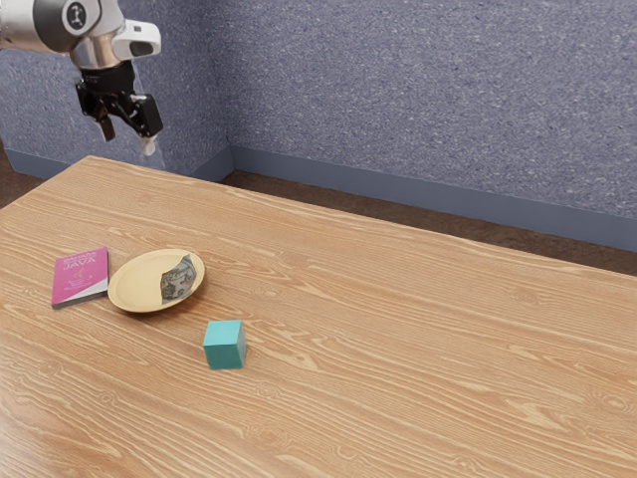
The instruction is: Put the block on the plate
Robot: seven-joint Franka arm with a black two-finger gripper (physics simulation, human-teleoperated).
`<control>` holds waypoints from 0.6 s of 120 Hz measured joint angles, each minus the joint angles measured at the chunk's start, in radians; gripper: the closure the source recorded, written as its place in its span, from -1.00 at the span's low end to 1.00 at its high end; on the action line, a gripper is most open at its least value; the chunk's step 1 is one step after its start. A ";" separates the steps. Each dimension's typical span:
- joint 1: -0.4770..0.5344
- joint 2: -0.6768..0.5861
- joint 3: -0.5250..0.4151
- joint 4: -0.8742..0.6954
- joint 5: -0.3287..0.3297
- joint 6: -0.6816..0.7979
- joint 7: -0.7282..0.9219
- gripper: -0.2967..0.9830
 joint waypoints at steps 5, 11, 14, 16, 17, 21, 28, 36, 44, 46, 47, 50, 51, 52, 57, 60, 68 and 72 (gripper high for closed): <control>-0.003 0.001 -0.001 -0.002 -0.014 -0.006 0.000 -0.54; -0.010 0.003 0.000 -0.004 -0.026 -0.011 0.001 -0.54; -0.015 0.005 0.002 -0.008 -0.035 -0.012 0.000 -0.54; -0.019 0.006 0.004 -0.010 -0.041 -0.012 -0.001 -0.54; -0.020 0.007 0.005 -0.011 -0.043 -0.012 -0.001 -0.54; -0.023 0.011 0.008 -0.022 -0.051 -0.003 -0.002 -0.54; -0.026 0.015 0.007 -0.042 -0.058 0.011 -0.015 -0.54; -0.054 0.016 0.001 -0.076 -0.055 0.026 -0.049 -0.54; -0.091 0.016 -0.002 -0.130 -0.060 0.051 -0.091 -0.54; -0.098 0.015 -0.003 -0.149 -0.064 0.059 -0.102 -0.54; -0.101 0.015 -0.003 -0.159 -0.066 0.063 -0.107 -0.54; -0.108 0.015 -0.003 -0.188 -0.073 0.077 -0.124 -0.53; -0.110 0.015 -0.003 -0.198 -0.074 0.082 -0.129 -0.53; -0.112 0.015 -0.003 -0.208 -0.076 0.088 -0.135 -0.53; -0.121 0.015 -0.002 -0.248 -0.087 0.111 -0.164 -0.54; -0.126 0.015 -0.002 -0.264 -0.092 0.123 -0.182 -0.54; -0.140 0.016 0.000 -0.299 -0.103 0.151 -0.227 -0.54; -0.146 0.020 0.002 -0.311 -0.108 0.165 -0.248 -0.54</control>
